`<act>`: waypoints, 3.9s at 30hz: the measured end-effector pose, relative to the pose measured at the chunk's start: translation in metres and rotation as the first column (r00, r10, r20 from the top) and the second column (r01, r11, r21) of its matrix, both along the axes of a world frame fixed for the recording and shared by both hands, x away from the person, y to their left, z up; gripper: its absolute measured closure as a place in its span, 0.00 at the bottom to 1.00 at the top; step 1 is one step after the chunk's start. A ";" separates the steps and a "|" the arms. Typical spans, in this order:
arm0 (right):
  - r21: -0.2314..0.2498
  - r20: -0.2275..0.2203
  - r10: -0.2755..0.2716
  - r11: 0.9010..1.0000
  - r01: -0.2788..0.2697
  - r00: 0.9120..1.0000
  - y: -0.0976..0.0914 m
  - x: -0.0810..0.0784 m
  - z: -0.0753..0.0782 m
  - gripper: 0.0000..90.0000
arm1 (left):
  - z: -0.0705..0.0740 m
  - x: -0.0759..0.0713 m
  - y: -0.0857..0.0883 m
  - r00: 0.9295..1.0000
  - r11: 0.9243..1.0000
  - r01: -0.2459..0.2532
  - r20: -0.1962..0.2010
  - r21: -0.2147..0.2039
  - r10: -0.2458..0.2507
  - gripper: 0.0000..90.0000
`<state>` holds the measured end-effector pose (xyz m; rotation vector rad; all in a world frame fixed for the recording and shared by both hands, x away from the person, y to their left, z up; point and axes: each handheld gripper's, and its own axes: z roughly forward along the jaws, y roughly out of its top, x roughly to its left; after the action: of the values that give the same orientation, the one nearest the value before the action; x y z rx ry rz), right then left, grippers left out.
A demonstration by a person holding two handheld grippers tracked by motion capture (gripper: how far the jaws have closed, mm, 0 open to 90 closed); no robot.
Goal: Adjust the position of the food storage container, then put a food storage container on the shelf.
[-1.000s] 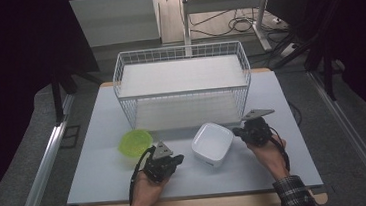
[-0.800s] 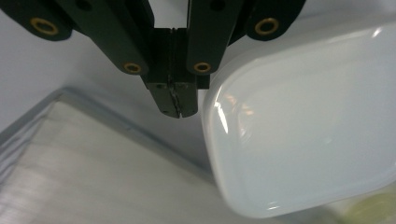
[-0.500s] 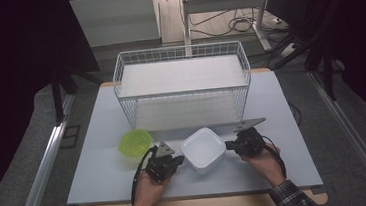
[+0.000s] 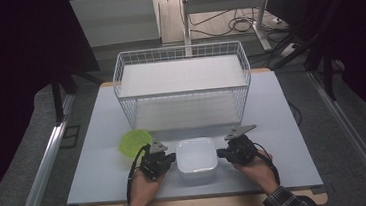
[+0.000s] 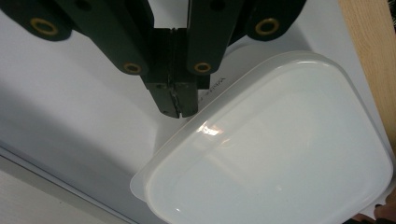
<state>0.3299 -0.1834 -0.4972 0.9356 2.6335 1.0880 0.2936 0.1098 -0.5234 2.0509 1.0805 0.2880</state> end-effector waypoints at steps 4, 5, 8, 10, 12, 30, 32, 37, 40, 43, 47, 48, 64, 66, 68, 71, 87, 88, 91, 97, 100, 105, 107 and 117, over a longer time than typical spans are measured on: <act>0.008 -0.019 -0.003 1.000 0.003 1.000 0.001 -0.006 0.000 0.99 | 0.001 -0.002 0.002 1.000 1.000 0.000 0.000 0.006 0.000 1.00; 0.001 -0.015 0.000 1.000 0.000 1.000 0.002 -0.008 0.000 0.99 | 0.001 -0.003 0.002 1.000 1.000 0.001 -0.002 0.004 -0.001 1.00; -0.011 0.004 -0.004 1.000 0.004 1.000 0.003 -0.012 0.000 0.99 | 0.002 -0.005 0.002 1.000 1.000 -0.001 0.001 0.010 0.001 1.00; -0.009 0.004 -0.006 1.000 0.006 1.000 0.003 -0.011 -0.001 0.99 | 0.003 -0.006 0.002 1.000 1.000 0.006 -0.002 0.011 -0.006 1.00; -0.006 0.003 -0.007 1.000 0.007 1.000 0.002 -0.010 -0.001 0.94 | 0.005 -0.006 0.004 1.000 1.000 0.015 -0.002 -0.003 -0.015 1.00; 0.031 0.152 -0.050 0.998 0.046 0.987 -0.034 -0.042 0.011 0.30 | 0.019 -0.050 0.044 0.985 0.990 0.136 0.108 -0.027 -0.132 0.22; 0.052 0.159 -0.060 0.997 0.052 0.985 -0.038 -0.044 0.011 0.23 | 0.020 -0.053 0.046 0.983 0.990 0.141 0.117 -0.019 -0.138 0.17; 0.067 0.140 -0.079 0.995 0.070 0.987 -0.046 -0.047 0.006 0.14 | 0.015 -0.054 0.045 0.980 0.988 0.155 0.127 0.003 -0.154 0.10; 0.076 0.136 -0.076 0.995 0.066 0.988 -0.045 -0.046 0.005 0.12 | 0.011 -0.052 0.042 0.975 0.986 0.169 0.143 0.005 -0.168 0.07; 0.064 0.150 -0.057 0.997 0.048 0.987 -0.042 -0.046 0.003 0.11 | 0.008 -0.052 0.040 0.972 0.984 0.175 0.158 0.020 -0.176 0.05; 0.059 0.154 -0.048 0.997 0.040 0.987 -0.040 -0.046 0.002 0.11 | 0.010 -0.050 0.042 0.974 0.985 0.174 0.149 -0.011 -0.170 0.06; 0.061 0.153 -0.052 0.997 0.043 0.987 -0.039 -0.046 0.002 0.10 | 0.010 -0.050 0.042 0.975 0.985 0.172 0.148 -0.016 -0.168 0.06; 0.095 0.075 -0.082 0.993 0.075 0.994 -0.028 -0.044 0.009 0.09 | 0.020 -0.034 0.029 0.980 0.982 0.187 0.073 -0.005 -0.186 0.07; 0.105 0.053 -0.067 0.993 0.062 0.996 -0.026 -0.041 0.011 0.13 | 0.024 -0.028 0.026 0.979 0.981 0.192 0.071 -0.017 -0.190 0.10; 0.116 0.033 -0.047 0.992 0.043 0.998 -0.023 -0.038 0.014 0.16 | 0.027 -0.022 0.022 0.979 0.980 0.195 0.067 -0.049 -0.191 0.11; 0.142 0.004 -0.014 0.990 0.013 1.000 -0.017 -0.032 0.016 0.18 | 0.028 -0.013 0.017 0.979 0.976 0.203 0.046 -0.074 -0.200 0.13; 0.169 -0.150 0.003 0.985 0.022 0.989 0.007 -0.003 0.006 0.24 | 0.016 0.017 0.000 0.959 0.951 0.256 -0.078 -0.176 -0.272 0.12; 0.172 -0.161 0.006 0.985 0.022 0.987 0.009 -0.002 0.006 0.25 | 0.015 0.017 0.000 0.959 0.951 0.252 -0.083 -0.181 -0.270 0.12; 0.176 -0.190 0.013 0.984 0.021 0.982 0.012 0.000 0.005 0.26 | 0.013 0.017 0.001 0.958 0.948 0.237 -0.114 -0.211 -0.264 0.14; 0.178 -0.244 -0.032 0.981 0.077 0.969 0.007 -0.002 0.010 0.44 | 0.016 0.015 0.005 0.951 0.953 0.209 -0.180 -0.218 -0.250 0.21; 0.178 -0.248 -0.054 0.979 0.101 0.967 0.004 -0.008 0.014 0.55 | 0.022 0.009 0.007 0.954 0.959 0.197 -0.184 -0.202 -0.235 0.30; 0.184 -0.254 -0.087 0.973 0.137 0.963 0.001 -0.019 0.018 0.65 | 0.029 -0.004 0.013 0.968 0.968 0.165 -0.160 -0.188 -0.196 0.52; 0.199 -0.267 -0.109 0.966 0.165 0.958 -0.001 -0.025 0.019 0.70 | 0.031 -0.010 0.014 0.972 0.970 0.150 -0.151 -0.193 -0.180 0.61; 0.256 -0.312 -0.164 0.934 0.248 0.936 -0.006 -0.038 0.018 0.80 | 0.033 -0.028 0.014 0.983 0.975 0.063 -0.155 -0.214 -0.097 0.71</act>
<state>0.2917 -0.1890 -0.4794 1.5014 2.5438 1.4040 0.2653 0.1236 -0.4903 1.9490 1.0748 -0.0367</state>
